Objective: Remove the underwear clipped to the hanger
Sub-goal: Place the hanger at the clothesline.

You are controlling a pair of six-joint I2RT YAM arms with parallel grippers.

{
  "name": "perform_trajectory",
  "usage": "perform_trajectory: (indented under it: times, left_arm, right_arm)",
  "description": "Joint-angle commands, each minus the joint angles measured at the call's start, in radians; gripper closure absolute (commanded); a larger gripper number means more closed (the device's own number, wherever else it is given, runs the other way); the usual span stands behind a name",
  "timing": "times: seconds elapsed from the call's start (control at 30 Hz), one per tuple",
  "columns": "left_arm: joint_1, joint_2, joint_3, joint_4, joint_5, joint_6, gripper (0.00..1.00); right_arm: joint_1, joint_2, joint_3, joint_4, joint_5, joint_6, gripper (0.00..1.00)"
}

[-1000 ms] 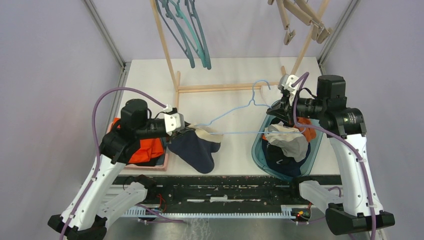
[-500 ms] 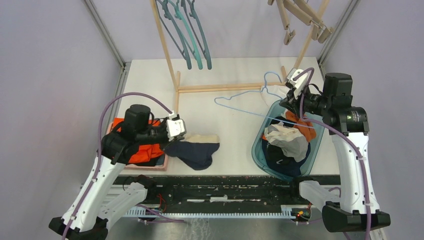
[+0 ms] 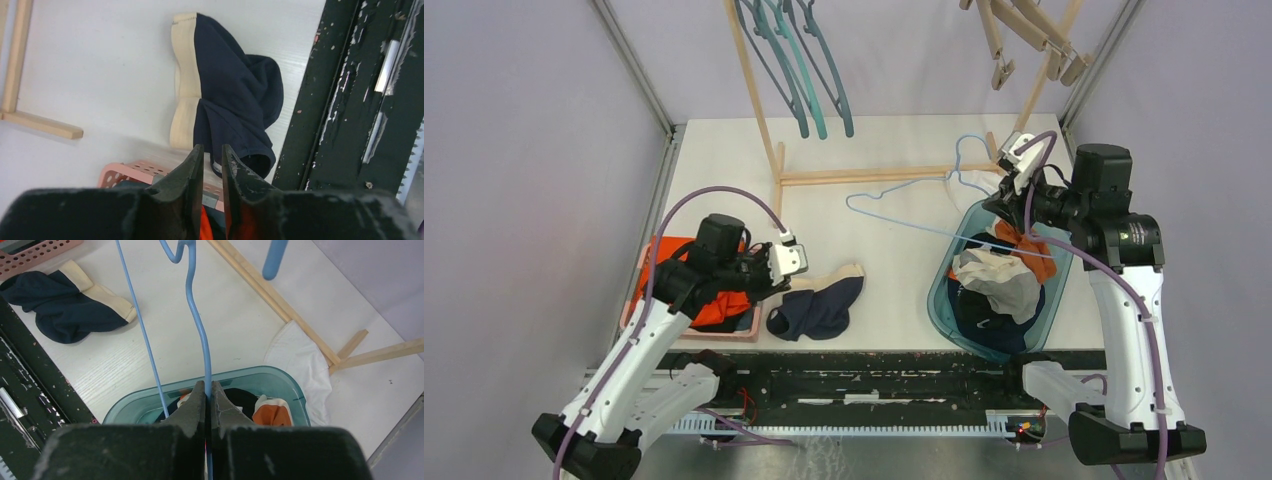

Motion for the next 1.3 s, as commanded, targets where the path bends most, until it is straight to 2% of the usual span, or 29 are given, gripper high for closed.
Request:
perform_trajectory:
  times: [0.0,0.13,0.23,0.33,0.47,0.63,0.8,0.87,1.07,1.17,1.27]
  left_arm:
    - [0.004,0.052,-0.031,0.058,-0.082,0.023,0.70]
    - [-0.001,0.058,-0.078,0.103,-0.092,0.017,0.60]
    - [-0.001,0.047,-0.074,0.148,-0.096,-0.017,0.51]
    - [-0.002,0.061,-0.011,0.156,-0.058,-0.055,0.35]
    - [-0.005,0.109,0.114,0.149,-0.002,-0.104,0.20]
    - [-0.025,0.179,0.254,0.113,0.085,-0.127,0.10]
    - [-0.117,0.273,0.318,0.089,0.175,-0.180,0.05]
    - [-0.160,0.302,0.325,0.088,0.190,-0.199,0.06]
    - [-0.234,0.354,0.333,0.104,0.199,-0.246,0.34]
    - [-0.234,0.344,0.322,0.124,0.192,-0.255,0.40]
    - [-0.235,0.329,0.306,0.133,0.181,-0.259,0.51]
  right_arm:
    - [0.000,-0.036,-0.003,0.087,-0.045,0.086,0.99]
    - [0.000,-0.041,-0.021,0.109,-0.065,0.126,0.99]
    - [0.002,-0.026,-0.016,0.073,-0.119,0.091,0.99]
    - [0.020,-0.012,-0.013,0.031,-0.145,0.029,0.99]
    - [0.084,0.009,-0.023,-0.028,-0.147,-0.062,0.99]
    - [0.158,0.036,-0.031,-0.081,-0.204,-0.121,0.99]
    - [0.201,0.050,-0.043,-0.067,-0.279,-0.113,0.99]
    - [0.213,0.053,-0.048,-0.068,-0.288,-0.116,0.99]
    - [0.223,0.038,-0.080,-0.046,-0.260,-0.115,0.99]
    - [0.221,0.020,-0.110,-0.024,-0.212,-0.118,0.99]
    - [0.221,0.002,-0.132,-0.006,-0.195,-0.115,0.99]
